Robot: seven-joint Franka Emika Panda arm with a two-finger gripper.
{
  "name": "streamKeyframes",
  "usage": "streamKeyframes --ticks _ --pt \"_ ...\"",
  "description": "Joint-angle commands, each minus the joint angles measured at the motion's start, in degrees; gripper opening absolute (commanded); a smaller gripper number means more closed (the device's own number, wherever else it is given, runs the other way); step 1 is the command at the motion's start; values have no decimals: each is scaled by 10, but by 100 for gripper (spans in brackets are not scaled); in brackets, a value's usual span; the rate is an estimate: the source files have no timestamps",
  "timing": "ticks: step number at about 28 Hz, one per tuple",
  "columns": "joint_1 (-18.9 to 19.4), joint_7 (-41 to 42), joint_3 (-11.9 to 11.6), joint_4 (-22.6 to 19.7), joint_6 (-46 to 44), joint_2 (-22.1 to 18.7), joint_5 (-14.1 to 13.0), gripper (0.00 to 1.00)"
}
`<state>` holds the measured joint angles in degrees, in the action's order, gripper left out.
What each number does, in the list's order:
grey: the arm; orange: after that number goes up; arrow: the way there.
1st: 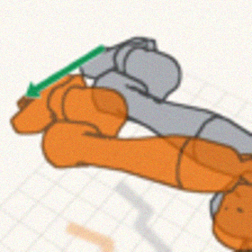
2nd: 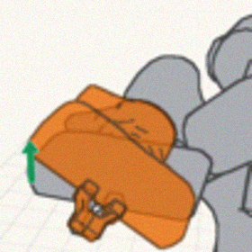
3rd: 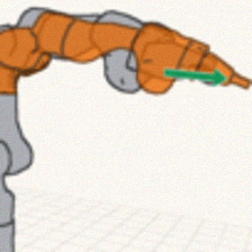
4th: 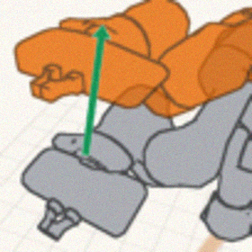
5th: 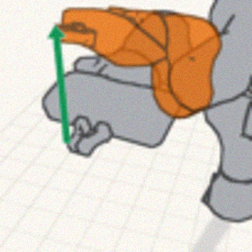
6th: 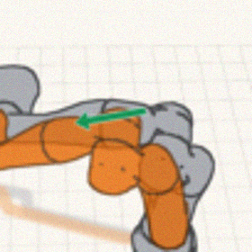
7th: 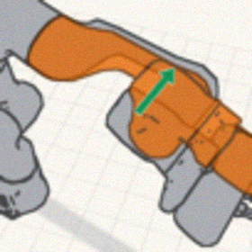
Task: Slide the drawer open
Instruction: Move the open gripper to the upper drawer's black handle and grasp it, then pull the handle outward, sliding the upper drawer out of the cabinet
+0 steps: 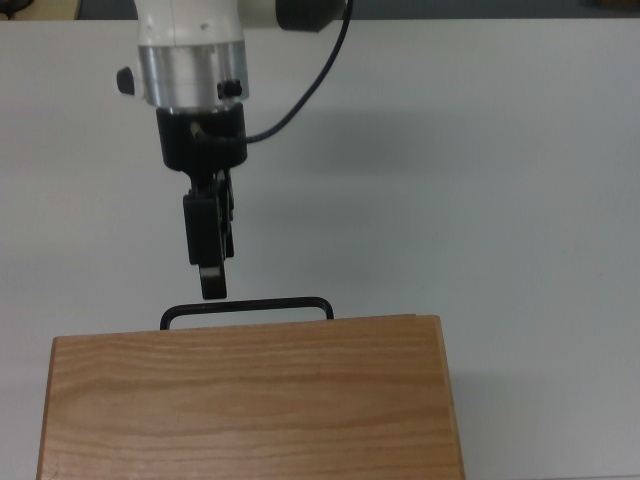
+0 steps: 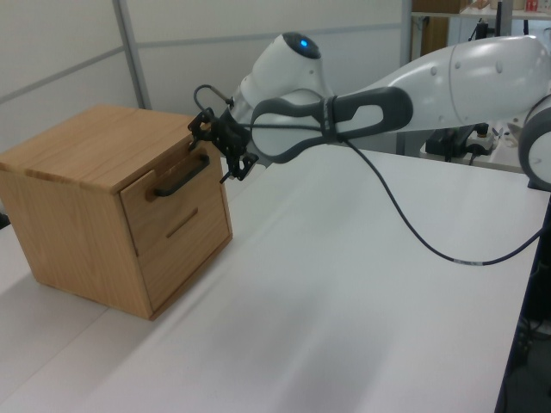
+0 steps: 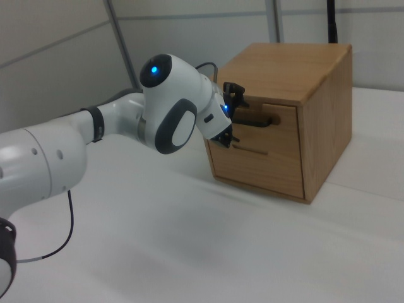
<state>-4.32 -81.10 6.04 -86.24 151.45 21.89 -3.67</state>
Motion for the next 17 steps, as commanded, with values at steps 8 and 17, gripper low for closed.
streamKeyframes --ticks 8,17 --pt "12 9 0 20 14 31 38 72" --pt "13 9 0 20 14 31 67 15"
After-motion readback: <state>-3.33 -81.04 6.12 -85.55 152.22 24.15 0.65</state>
